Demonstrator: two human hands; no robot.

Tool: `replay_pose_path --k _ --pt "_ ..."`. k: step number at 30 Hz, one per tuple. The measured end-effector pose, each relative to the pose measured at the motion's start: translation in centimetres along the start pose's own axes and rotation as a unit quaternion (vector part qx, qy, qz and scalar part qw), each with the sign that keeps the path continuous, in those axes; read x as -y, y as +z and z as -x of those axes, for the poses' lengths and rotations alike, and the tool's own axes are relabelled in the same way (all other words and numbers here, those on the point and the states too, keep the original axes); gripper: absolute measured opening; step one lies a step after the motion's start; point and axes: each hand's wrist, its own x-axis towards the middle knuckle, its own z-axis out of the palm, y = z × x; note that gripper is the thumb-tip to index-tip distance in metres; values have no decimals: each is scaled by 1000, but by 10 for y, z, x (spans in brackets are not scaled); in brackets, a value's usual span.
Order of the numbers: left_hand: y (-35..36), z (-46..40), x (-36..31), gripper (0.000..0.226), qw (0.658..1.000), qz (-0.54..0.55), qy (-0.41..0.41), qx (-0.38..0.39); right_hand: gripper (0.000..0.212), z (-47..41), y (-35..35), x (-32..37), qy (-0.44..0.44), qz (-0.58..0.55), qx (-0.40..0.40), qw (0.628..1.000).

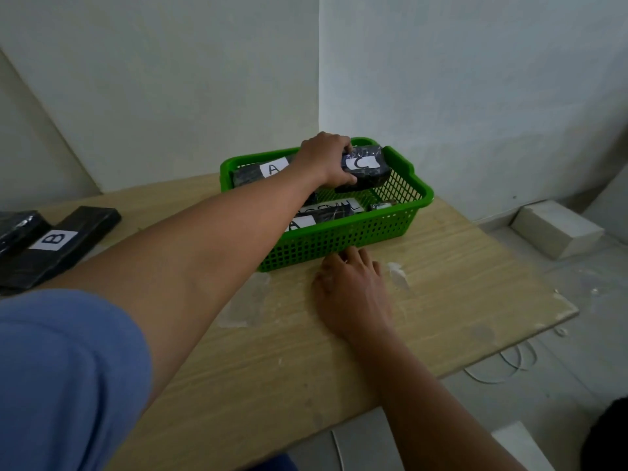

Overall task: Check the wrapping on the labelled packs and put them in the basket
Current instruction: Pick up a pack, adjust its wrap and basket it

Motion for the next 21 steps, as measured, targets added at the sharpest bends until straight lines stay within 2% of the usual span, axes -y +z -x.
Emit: replay_pose_path --k 5,12,16,21 --pt "16 -17 12 66 998 -51 -21 33 33 -1 2 -2 -4 2 0 1000" --pt "31 -27 18 46 980 -197 18 34 34 -2 3 -3 -5 5 1 1000" --pt "35 -27 14 28 972 -227 45 22 33 -1 3 -3 -4 4 -3 1000" --pt "38 -27 13 23 969 -240 55 18 34 -1 2 -2 -4 9 4 1000"
